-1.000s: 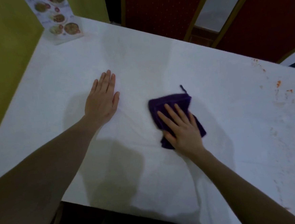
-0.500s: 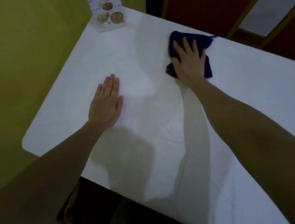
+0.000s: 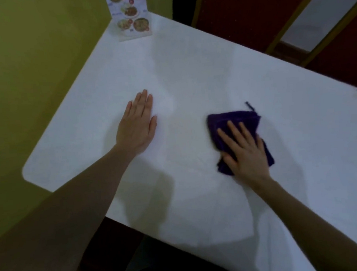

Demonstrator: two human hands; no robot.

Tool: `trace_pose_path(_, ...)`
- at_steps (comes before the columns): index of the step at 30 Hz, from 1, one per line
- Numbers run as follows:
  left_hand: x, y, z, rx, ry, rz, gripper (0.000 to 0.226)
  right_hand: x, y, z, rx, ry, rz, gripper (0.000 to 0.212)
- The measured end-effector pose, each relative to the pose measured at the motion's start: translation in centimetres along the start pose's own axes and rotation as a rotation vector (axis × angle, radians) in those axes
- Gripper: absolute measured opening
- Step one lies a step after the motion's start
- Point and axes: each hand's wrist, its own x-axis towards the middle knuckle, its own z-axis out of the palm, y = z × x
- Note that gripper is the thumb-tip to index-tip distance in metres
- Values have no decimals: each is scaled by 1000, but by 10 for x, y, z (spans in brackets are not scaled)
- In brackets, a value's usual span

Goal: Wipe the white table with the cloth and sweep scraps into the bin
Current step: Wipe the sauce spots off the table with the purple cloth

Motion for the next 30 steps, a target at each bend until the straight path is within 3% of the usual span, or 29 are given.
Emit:
trace_pose_path(3, -3, 2, 4, 11, -19, 17, 61, 37, 26, -16, 34, 41, 200, 62)
trace_pose_path(7, -8, 3, 6, 22, -32, 26, 60, 112, -3, -16, 48, 96, 339, 58)
trace_pose_path(11, -8, 10, 3, 26, -33, 63, 60, 100, -68, 3, 10, 53, 122, 60)
trace_pose_path(14, -6, 24, 2, 0, -42, 90, 59, 29, -95, 21, 34, 46, 14, 59)
trace_pose_path(16, -4, 39, 3, -12, -45, 135, 59, -29, -97, 30, 59, 41, 40, 59)
trace_pose_path(23, -12, 105, 17, -61, -112, 352, 62, -179, -15, 25, 86, 89, 506, 66)
trace_pose_path(27, -25, 139, 25, -55, -140, 482, 62, -157, 57, 5, 120, 146, 896, 65)
trace_pose_path(30, -36, 156, 29, -43, -154, 514, 62, -110, 65, 0, 137, 171, 935, 64)
